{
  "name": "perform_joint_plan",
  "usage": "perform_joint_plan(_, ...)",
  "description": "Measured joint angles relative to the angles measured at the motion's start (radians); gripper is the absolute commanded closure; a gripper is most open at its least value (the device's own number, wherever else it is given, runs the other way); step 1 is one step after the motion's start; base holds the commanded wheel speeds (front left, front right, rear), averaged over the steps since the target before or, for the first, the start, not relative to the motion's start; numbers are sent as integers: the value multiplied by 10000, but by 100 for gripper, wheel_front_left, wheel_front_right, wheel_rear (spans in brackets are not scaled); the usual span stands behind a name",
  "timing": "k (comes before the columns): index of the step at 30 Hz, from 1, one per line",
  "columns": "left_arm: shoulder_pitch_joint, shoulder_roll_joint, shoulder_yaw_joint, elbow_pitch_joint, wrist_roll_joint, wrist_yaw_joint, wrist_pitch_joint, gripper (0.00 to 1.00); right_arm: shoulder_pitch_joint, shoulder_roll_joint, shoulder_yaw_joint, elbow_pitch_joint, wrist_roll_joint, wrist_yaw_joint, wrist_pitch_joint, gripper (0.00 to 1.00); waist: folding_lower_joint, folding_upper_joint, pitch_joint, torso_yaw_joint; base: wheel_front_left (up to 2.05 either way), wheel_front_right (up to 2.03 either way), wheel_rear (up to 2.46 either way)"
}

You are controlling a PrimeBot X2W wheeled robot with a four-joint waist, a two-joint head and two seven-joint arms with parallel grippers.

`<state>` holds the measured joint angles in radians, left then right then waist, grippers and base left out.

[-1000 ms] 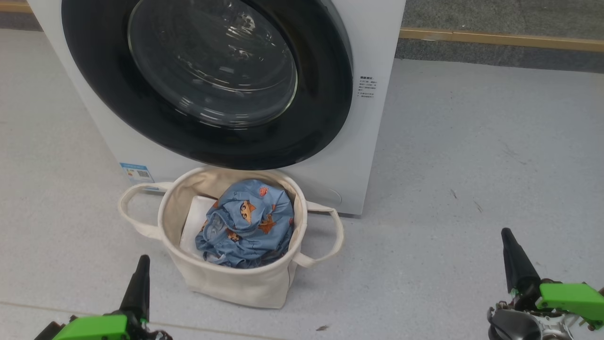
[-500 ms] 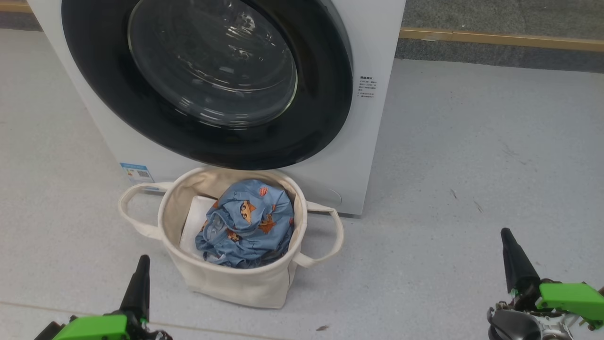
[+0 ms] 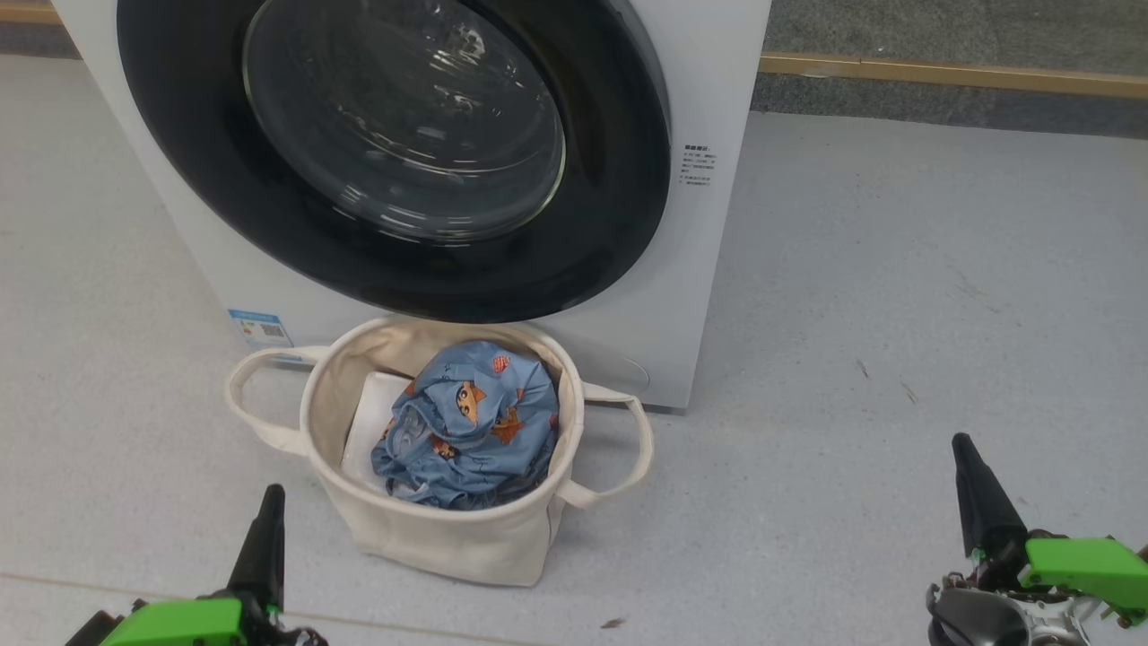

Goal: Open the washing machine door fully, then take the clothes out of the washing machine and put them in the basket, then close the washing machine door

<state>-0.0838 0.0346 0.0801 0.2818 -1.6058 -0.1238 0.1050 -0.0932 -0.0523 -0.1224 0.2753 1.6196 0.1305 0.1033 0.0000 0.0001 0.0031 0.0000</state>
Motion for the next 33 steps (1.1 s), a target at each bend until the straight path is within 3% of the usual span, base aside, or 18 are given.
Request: perform_joint_plan(33,0,0,0,0,0,0,0,100,0,12,-40,2,-2,0,10,100,0,0,0,0,0,0,0)
